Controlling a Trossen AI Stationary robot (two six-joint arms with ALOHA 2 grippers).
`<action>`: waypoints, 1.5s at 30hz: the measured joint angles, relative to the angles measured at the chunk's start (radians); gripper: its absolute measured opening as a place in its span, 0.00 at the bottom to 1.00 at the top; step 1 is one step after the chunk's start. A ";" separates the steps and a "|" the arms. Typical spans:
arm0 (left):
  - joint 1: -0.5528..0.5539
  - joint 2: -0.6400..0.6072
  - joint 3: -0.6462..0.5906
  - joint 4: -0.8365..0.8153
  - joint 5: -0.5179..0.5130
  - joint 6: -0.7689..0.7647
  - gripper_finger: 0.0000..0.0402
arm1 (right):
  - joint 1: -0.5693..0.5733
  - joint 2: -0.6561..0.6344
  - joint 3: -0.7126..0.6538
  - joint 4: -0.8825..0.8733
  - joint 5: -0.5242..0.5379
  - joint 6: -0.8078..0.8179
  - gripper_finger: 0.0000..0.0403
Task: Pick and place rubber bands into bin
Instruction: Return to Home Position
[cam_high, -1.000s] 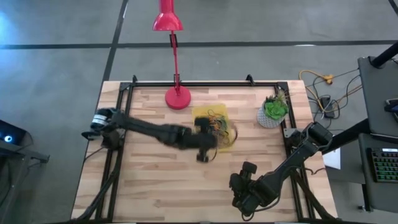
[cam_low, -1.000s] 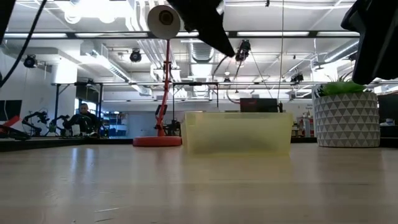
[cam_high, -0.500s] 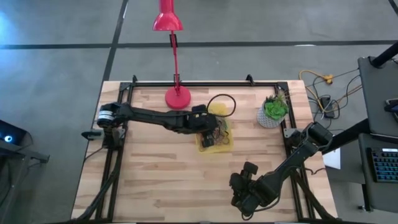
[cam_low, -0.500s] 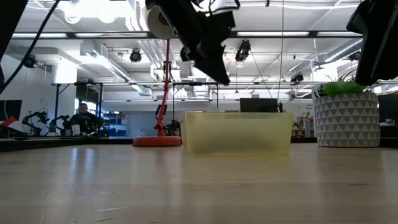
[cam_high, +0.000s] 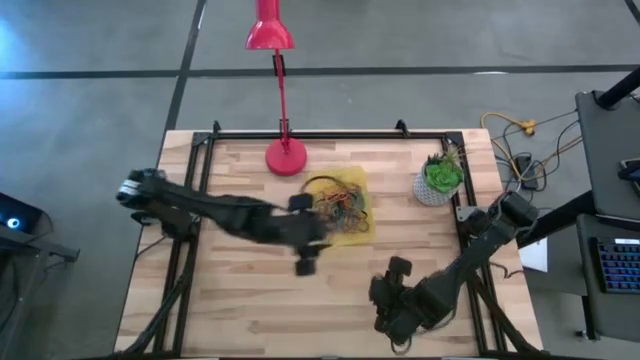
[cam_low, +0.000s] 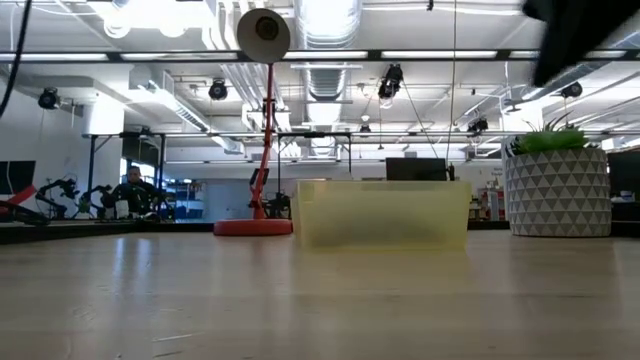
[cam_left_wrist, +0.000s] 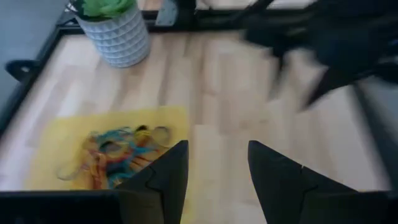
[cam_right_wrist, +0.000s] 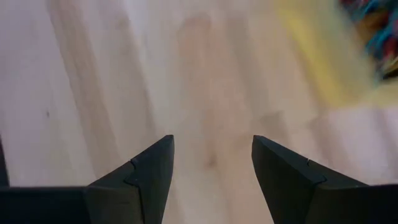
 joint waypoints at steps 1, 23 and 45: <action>-0.016 -0.032 -0.013 -0.001 0.000 -0.040 0.37 | -0.028 -0.021 0.002 -0.001 0.001 -0.044 0.50; -0.099 -0.689 -0.905 0.545 -0.159 -0.323 0.37 | -0.246 -0.949 -0.419 0.017 0.038 -0.184 0.50; 0.110 -1.032 -1.190 0.534 -0.129 -0.322 0.38 | -0.461 -1.208 -0.485 -0.119 0.019 -0.180 0.50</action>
